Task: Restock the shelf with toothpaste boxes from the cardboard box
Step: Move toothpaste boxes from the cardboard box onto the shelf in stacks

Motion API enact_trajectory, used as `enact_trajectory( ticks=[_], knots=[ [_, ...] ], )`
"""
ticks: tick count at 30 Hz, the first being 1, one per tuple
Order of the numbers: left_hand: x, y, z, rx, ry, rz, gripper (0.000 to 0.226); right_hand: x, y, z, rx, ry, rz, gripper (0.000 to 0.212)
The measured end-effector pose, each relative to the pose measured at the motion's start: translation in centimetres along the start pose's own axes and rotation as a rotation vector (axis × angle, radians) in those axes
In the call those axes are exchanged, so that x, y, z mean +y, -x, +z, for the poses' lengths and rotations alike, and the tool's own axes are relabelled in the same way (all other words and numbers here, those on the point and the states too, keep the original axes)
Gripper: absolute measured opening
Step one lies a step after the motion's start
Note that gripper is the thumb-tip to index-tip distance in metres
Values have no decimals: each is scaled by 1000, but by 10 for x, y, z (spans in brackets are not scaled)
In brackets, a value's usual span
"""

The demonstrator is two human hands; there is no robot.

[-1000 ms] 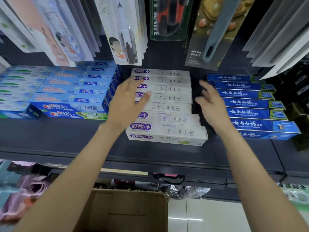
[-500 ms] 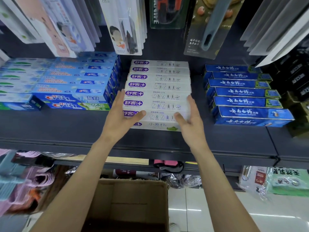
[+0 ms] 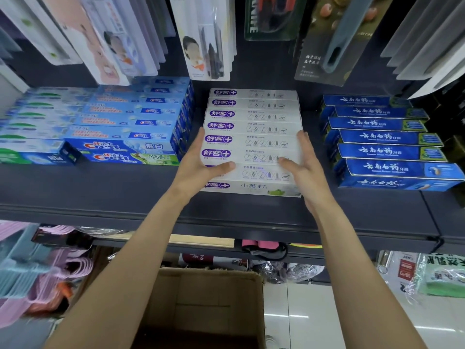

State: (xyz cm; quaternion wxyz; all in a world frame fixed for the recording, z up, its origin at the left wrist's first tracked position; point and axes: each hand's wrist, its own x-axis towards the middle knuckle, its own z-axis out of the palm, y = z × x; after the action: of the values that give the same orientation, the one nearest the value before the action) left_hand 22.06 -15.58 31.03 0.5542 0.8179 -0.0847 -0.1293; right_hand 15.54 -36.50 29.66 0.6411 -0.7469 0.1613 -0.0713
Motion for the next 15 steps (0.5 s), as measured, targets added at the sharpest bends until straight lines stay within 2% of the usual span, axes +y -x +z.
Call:
enact_trajectory(
  ticks=[5, 10, 13, 15],
  knots=[
    [-6, -3, 2, 9, 18, 8, 97, 2, -3, 1, 38, 39, -24, 74],
    [-7, -3, 2, 1, -27, 72, 85, 5, -1, 7, 187, 128, -72, 67],
    [-5, 1, 1, 67, -234, 158, 90, 5, -1, 10, 241, 167, -114, 58],
    [1, 12, 5, 187, -480, 277, 75, 4, 1, 11, 299, 289, -171, 48]
  ],
)
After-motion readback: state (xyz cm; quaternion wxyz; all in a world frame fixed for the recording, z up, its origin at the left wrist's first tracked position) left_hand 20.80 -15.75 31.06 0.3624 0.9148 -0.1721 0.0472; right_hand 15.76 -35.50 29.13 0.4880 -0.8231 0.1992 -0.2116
